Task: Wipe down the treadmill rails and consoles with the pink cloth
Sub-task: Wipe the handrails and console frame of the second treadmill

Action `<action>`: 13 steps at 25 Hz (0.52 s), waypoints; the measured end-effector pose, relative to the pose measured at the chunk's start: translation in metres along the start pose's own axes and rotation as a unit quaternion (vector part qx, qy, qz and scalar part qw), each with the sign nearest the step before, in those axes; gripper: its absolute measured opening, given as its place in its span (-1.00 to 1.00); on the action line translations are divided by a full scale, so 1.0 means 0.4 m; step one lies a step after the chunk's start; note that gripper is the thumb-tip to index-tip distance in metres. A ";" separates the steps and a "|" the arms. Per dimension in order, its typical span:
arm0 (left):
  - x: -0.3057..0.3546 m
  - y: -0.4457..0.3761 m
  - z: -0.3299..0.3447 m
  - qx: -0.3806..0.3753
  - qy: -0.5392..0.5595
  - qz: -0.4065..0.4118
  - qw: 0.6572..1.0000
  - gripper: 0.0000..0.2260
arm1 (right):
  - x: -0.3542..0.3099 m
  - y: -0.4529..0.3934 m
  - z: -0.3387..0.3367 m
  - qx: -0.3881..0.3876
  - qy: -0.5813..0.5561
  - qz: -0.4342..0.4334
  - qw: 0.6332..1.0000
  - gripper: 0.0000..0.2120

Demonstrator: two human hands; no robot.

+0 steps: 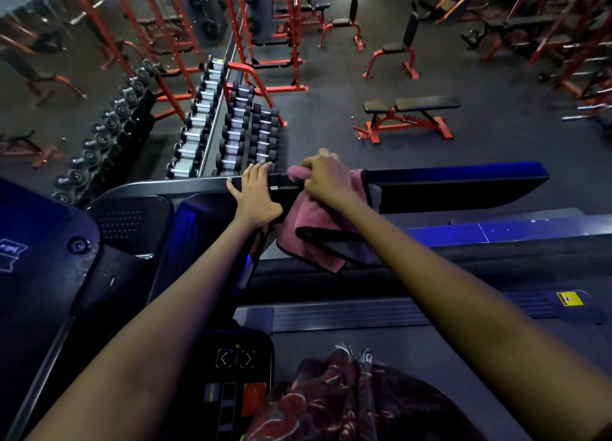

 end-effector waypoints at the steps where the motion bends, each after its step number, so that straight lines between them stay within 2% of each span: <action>1: -0.002 0.000 0.000 0.002 -0.006 0.001 1.000 -0.27 | -0.021 -0.008 0.009 -0.004 0.009 -0.001 1.000 -0.70; 4: -0.007 0.002 0.003 0.006 -0.008 0.007 1.000 -0.30 | -0.086 0.020 0.041 -0.012 0.045 -0.068 0.997 -0.63; 7: -0.001 0.003 0.000 0.005 -0.025 0.012 1.000 -0.29 | -0.043 0.073 0.030 -0.013 0.109 -0.146 0.983 -0.52; 10: 0.006 0.005 0.010 -0.016 -0.059 0.013 0.998 -0.28 | 0.037 0.067 0.004 -0.023 0.153 -0.106 0.982 -0.54; 13: 0.009 0.005 0.019 -0.027 -0.107 0.025 0.994 -0.27 | 0.016 0.032 0.008 -0.015 0.133 -0.035 0.990 -0.59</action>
Point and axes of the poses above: each hand's wrist, its own y-axis away from the middle knuckle, its own z-axis out of the palm, x = y × z, the point moved 10 cm from there along -y, towards the middle knuckle, and after that the axes turned 8 degrees about x, right-handed, at the moved point
